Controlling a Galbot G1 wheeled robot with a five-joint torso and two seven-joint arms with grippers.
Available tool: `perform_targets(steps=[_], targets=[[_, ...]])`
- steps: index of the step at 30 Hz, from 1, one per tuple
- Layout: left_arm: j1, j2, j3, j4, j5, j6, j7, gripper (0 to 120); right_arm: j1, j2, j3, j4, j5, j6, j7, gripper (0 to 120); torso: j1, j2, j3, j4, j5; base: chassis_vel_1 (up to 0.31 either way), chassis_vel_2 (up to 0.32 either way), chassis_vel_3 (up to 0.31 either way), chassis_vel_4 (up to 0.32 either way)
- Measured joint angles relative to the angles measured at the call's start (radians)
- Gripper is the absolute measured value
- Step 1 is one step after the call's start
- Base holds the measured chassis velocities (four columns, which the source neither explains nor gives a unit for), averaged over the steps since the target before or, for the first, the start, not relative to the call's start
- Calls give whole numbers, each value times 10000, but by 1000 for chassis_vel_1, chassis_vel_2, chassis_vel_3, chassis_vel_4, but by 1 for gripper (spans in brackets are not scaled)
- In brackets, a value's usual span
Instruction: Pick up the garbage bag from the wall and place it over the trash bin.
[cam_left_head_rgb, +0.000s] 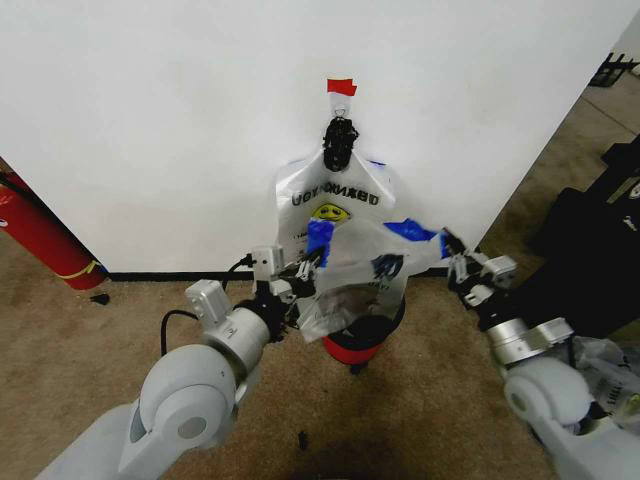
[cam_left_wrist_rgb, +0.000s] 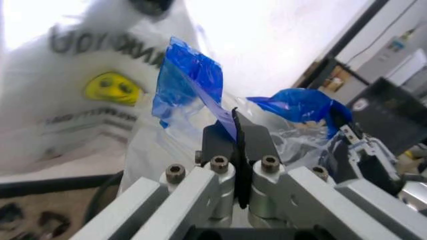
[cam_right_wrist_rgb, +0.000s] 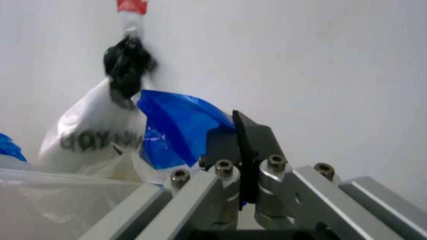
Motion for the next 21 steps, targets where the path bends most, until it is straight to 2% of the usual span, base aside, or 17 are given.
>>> perform_targets(steps=[4,10,14,18,21], targets=[[-320,-198,223,198,-92,-3,13,0,-92,-29,110,33,47,-18,42,0,0,0,0,0,0,0,0,0,0],[-452,-1198,885,1343,100,-76,-114,0,-93,197,36,-201,-57,6,60,0,0,0,0,1,1,0,0,0,0],[-541,-1498,1060,1825,178,-107,-180,0,-100,243,-160,-373,-128,41,68,0,0,0,0,0,-1,0,0,0,0],[-477,-1441,1034,2091,179,-143,-226,0,-53,566,-498,-636,-282,80,82,0,0,0,0,-1,0,0,0,0,0],[-129,-1144,807,2142,200,-202,-221,0,52,1028,-864,-943,-322,101,191,0,0,0,-1,2,-1,0,0,0,0]])
